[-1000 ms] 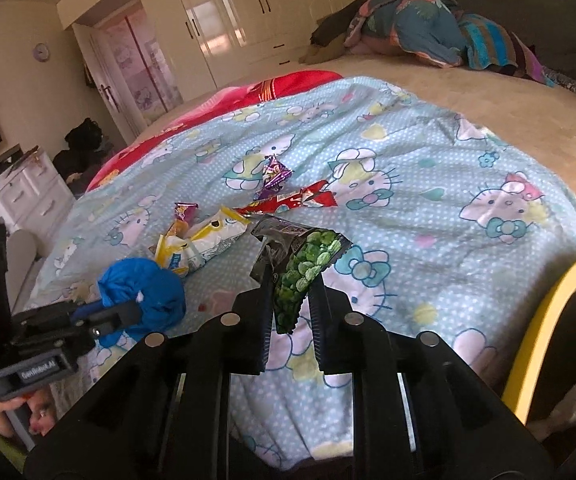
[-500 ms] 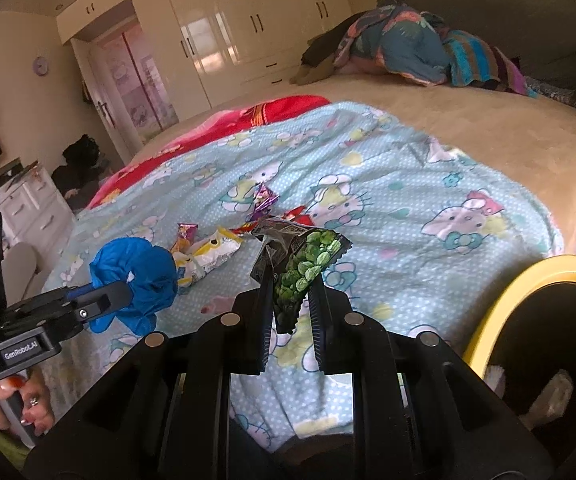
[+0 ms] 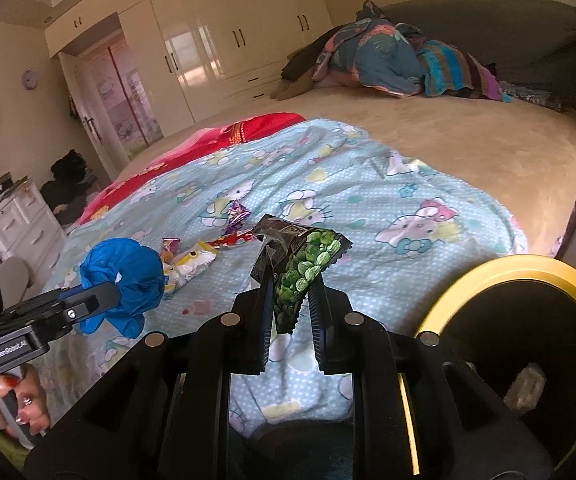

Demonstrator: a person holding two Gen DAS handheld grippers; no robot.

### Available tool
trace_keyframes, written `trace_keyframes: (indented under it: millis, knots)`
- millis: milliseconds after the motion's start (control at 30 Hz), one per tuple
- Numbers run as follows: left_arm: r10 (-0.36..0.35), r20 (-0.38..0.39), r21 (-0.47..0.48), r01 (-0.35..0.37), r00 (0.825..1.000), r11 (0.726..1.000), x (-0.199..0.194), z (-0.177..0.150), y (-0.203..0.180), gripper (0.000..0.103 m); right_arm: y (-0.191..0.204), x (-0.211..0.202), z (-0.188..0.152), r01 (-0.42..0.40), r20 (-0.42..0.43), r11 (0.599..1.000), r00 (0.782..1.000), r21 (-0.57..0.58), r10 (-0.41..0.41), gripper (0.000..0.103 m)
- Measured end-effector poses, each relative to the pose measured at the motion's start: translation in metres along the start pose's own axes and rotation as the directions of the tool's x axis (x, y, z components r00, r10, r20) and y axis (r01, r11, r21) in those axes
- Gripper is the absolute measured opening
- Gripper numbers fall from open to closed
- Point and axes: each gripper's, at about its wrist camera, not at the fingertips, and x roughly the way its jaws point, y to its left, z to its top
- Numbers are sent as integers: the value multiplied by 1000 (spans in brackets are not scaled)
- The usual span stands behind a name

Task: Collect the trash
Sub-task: 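Carry the snack packet with right gripper while left carries blue glove to bin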

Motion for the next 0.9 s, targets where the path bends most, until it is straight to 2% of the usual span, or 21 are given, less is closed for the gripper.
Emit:
trace_keyframes:
  millis: [900]
  knots:
    - [-85,-25,114,87,996,990,14,-1,-62,19,-55,-50,-5,130,28,992,991,-4,-130,12]
